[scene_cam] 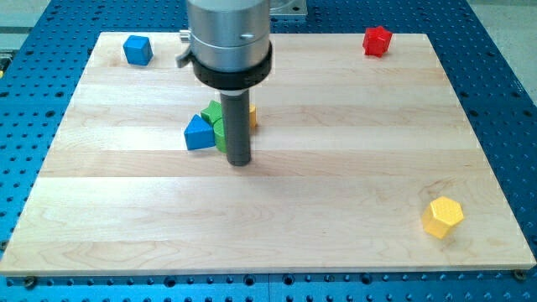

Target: Place the hexagon to the top left of the green star

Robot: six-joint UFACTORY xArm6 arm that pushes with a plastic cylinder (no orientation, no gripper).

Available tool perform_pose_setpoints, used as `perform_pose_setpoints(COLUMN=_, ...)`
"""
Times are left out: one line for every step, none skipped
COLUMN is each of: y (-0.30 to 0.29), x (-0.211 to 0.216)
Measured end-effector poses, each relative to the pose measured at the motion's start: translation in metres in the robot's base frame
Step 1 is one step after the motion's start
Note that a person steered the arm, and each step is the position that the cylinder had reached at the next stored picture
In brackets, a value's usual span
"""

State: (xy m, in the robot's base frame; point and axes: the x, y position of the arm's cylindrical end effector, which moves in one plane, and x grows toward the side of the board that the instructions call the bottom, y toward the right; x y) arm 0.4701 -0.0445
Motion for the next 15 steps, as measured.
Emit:
perform_pose_setpoints(y=0.063, x=0.024)
perform_pose_setpoints(y=0.180, x=0.019)
perform_pose_setpoints(y=0.321, x=0.044)
perform_pose_setpoints(y=0.344, x=0.098)
perform_pose_setpoints(y=0.266, x=0.117)
perform_pose_setpoints(y=0.151, x=0.082)
perform_pose_setpoints(y=0.087, x=0.041)
perform_pose_setpoints(y=0.060, x=0.029)
perform_pose_setpoints(y=-0.040, x=0.029)
perform_pose_setpoints(y=-0.093, x=0.029)
perform_pose_setpoints(y=-0.094, x=0.007)
perform_pose_setpoints(y=-0.108, x=-0.025)
perform_pose_setpoints(y=-0.154, x=-0.029)
perform_pose_setpoints(y=-0.129, x=-0.042)
perform_pose_setpoints(y=-0.099, x=-0.051)
